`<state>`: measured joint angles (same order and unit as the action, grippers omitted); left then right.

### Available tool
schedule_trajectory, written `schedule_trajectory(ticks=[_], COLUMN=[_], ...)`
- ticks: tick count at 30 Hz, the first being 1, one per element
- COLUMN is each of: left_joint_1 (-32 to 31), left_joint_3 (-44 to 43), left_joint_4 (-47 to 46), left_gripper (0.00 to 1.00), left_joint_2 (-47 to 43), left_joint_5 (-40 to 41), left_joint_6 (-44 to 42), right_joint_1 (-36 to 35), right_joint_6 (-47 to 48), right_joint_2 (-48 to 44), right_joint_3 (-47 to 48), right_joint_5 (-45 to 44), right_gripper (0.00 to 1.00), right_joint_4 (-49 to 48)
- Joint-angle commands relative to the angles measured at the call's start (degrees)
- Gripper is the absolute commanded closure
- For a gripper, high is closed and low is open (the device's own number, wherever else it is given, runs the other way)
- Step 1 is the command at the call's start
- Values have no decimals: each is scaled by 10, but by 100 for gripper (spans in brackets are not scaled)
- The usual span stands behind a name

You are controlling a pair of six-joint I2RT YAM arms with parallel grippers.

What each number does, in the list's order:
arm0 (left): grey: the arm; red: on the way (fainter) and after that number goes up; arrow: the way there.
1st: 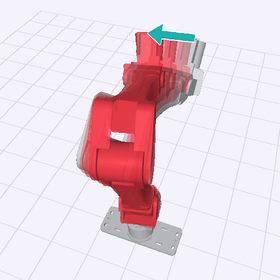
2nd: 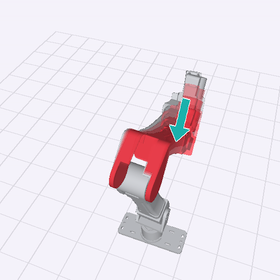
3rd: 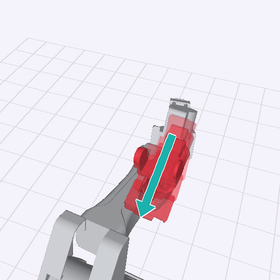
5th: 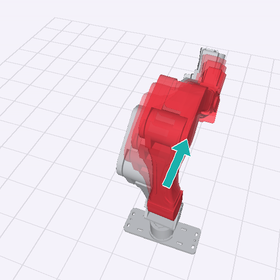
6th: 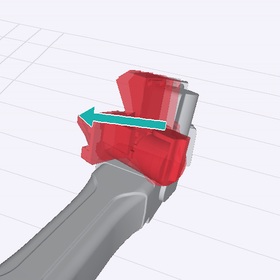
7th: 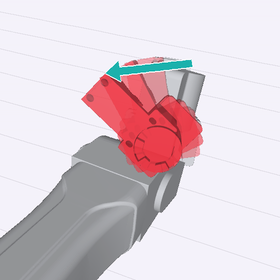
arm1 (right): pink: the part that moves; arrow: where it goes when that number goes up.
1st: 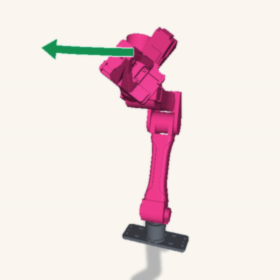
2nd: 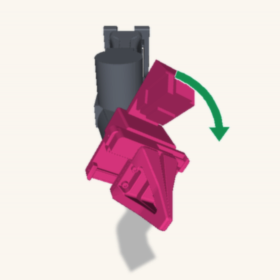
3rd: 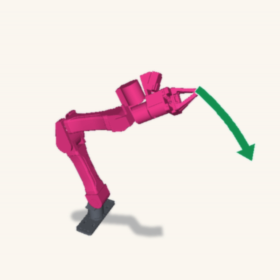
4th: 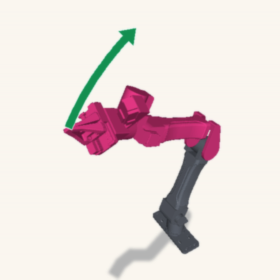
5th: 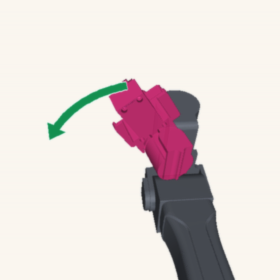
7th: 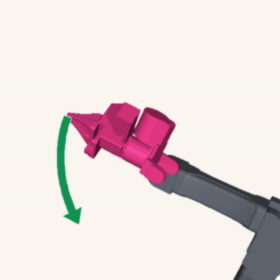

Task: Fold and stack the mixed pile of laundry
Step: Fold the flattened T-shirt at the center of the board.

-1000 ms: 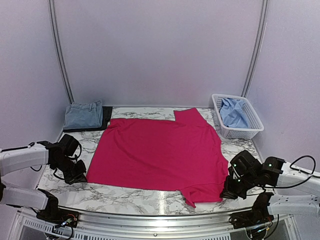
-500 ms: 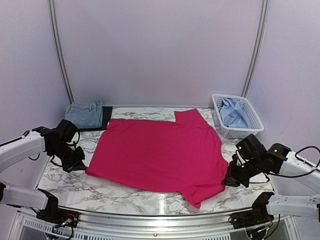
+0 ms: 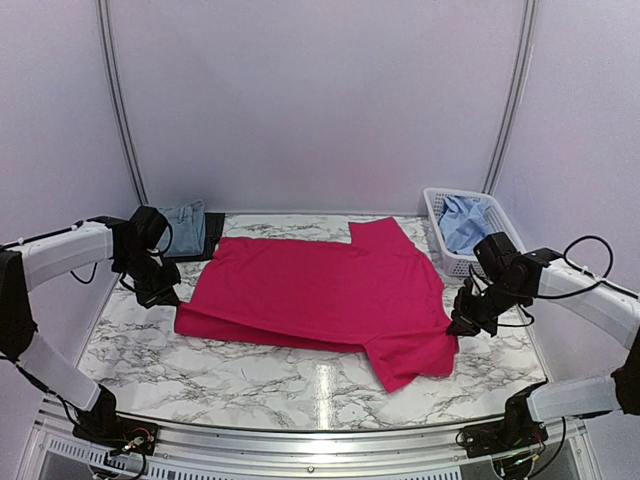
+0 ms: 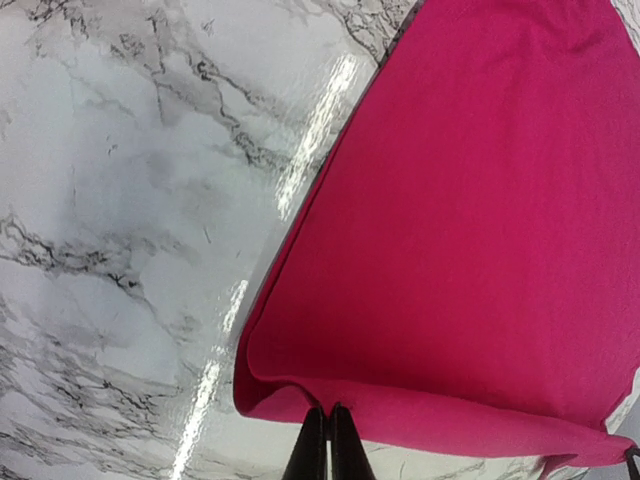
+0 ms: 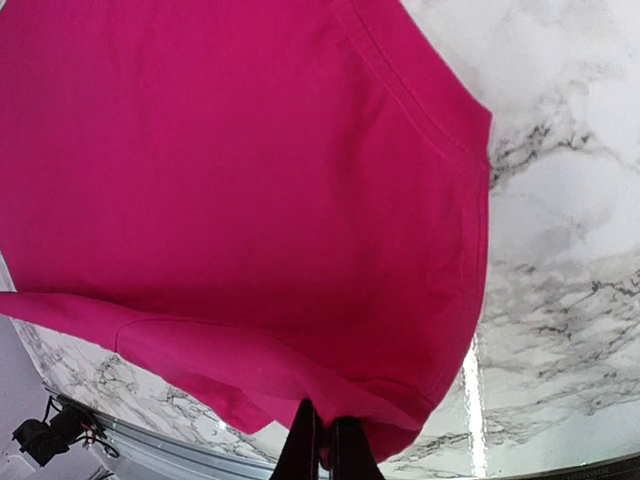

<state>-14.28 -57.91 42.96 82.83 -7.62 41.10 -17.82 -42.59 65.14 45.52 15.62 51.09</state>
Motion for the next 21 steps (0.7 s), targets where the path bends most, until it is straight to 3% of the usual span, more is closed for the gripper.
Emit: schedule_trajectory(ticks=[1, 9, 21], left_joint_1=[9, 11, 16], left_joint_3=[-46, -111, -156], left_joint_4=[-4, -28, -29], left_gripper=[100, 100, 100], left_joint_2=[51, 148, 209], left_joint_5=[7, -8, -6], left_joint_6=[-27, -35, -41], right_joint_1=[36, 66, 86], right_joint_6=[68, 111, 151], right_joint_2=[49, 146, 242], right_joint_3=[47, 98, 143], right_joint_5=[12, 27, 32], right_gripper=[100, 100, 100], right_joint_4=[-24, -51, -76])
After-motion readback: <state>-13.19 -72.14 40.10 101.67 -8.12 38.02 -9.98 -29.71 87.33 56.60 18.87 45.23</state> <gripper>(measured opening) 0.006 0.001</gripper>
